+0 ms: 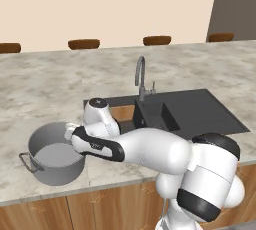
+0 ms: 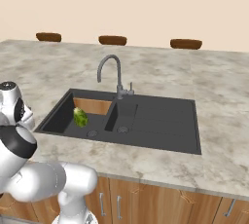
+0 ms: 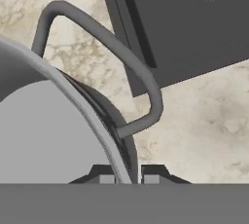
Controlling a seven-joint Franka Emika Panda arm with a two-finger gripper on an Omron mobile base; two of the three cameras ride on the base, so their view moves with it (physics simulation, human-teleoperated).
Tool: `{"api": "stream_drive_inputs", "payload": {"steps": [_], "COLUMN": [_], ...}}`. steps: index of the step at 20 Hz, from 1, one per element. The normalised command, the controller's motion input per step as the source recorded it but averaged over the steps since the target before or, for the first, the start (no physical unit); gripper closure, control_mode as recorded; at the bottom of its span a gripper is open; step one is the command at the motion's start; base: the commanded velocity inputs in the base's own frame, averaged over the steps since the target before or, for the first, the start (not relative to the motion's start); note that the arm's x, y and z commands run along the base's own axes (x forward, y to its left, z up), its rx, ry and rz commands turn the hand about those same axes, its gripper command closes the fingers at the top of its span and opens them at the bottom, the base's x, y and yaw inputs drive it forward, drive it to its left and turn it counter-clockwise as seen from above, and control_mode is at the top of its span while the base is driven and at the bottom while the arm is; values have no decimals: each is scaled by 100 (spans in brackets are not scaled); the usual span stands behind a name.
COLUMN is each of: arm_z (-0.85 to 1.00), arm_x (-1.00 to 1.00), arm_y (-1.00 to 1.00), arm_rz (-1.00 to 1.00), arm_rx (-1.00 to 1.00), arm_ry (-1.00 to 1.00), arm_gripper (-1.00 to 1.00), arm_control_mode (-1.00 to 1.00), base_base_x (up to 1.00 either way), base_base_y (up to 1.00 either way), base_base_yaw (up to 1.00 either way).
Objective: Dump the lettuce from the pot into the sink. Then turn on the water and wash the lettuce. Then turn off the water and put the lettuce back in the pot.
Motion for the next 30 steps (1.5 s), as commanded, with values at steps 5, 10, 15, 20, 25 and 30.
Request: {"api": "stream_drive_inputs", "payload": {"steps": [5, 10, 15, 20, 25, 30], "arm_z": [-15, -4, 3, 51, 33, 12], "arm_x": [14, 7, 1, 0, -1, -1], "arm_y": [16, 7, -1, -12, -48, -82], "arm_rz": [0, -5, -8, -4, -9, -15], "arm_rx": [0, -1, 5, 13, 11, 21], "arm_ry": [-2, -1, -1, -1, -12, -13], "arm_gripper": [100, -100, -100, -100, -100, -100], "arm_control_mode": [-100, -100, -100, -100, -100, -100], "base_base_x": [0, 0, 0, 0, 0, 0], "base_base_y": [0, 0, 0, 0, 0, 0], "base_base_yaw": [0, 0, 0, 0, 0, 0]}}
